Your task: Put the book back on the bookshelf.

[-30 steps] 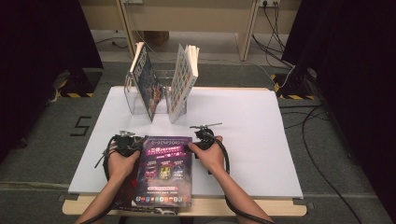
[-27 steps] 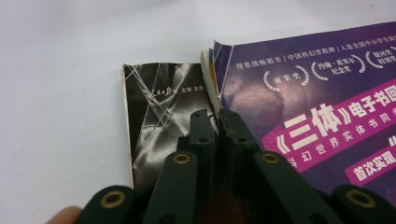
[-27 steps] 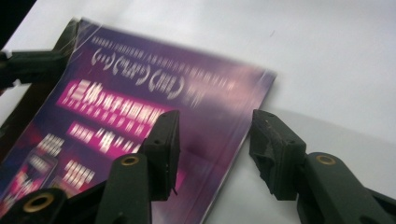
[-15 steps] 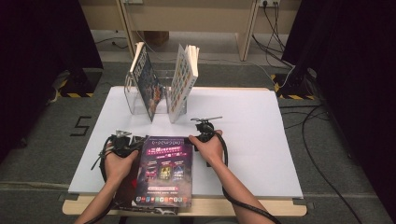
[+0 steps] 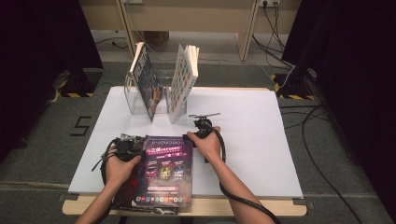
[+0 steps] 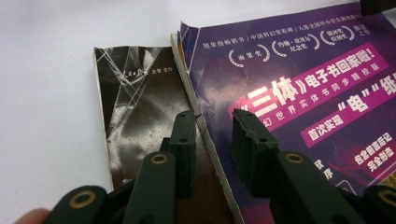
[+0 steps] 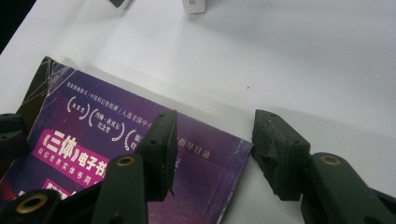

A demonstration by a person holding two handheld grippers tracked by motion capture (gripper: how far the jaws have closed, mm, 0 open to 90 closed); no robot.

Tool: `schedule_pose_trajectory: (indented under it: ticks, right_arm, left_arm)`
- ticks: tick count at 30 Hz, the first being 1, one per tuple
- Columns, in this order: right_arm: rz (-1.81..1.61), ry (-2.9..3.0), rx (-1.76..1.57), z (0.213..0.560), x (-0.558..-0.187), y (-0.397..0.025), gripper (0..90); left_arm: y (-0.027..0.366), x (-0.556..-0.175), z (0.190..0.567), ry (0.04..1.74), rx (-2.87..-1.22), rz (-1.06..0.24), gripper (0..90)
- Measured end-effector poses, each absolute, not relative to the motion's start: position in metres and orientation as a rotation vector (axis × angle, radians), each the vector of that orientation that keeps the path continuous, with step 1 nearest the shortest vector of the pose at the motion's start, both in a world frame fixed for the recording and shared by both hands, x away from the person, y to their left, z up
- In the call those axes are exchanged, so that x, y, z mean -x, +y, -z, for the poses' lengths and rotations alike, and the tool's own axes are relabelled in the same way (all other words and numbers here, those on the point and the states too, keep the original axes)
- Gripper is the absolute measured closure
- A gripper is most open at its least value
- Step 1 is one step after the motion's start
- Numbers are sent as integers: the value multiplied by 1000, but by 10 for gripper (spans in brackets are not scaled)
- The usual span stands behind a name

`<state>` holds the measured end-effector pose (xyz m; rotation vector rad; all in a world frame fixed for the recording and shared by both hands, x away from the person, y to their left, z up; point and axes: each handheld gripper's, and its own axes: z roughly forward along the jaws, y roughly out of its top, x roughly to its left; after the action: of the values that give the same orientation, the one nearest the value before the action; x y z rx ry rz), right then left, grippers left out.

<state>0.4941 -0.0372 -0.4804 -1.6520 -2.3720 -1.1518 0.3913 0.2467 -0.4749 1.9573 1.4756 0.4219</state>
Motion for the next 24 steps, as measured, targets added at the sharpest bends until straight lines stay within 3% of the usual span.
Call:
schedule_pose_trajectory:
  ticks: [10,24]
  right_arm:
    - [1143,-2322,1672,480,-490,-40,519]
    - [1074,-2249,1661,479,-482,-45,548]
  left_arm:
    - [237,-390,474,1467,-2007,-480,772]
    - [236,-389,473,1472,-2013,-483,788]
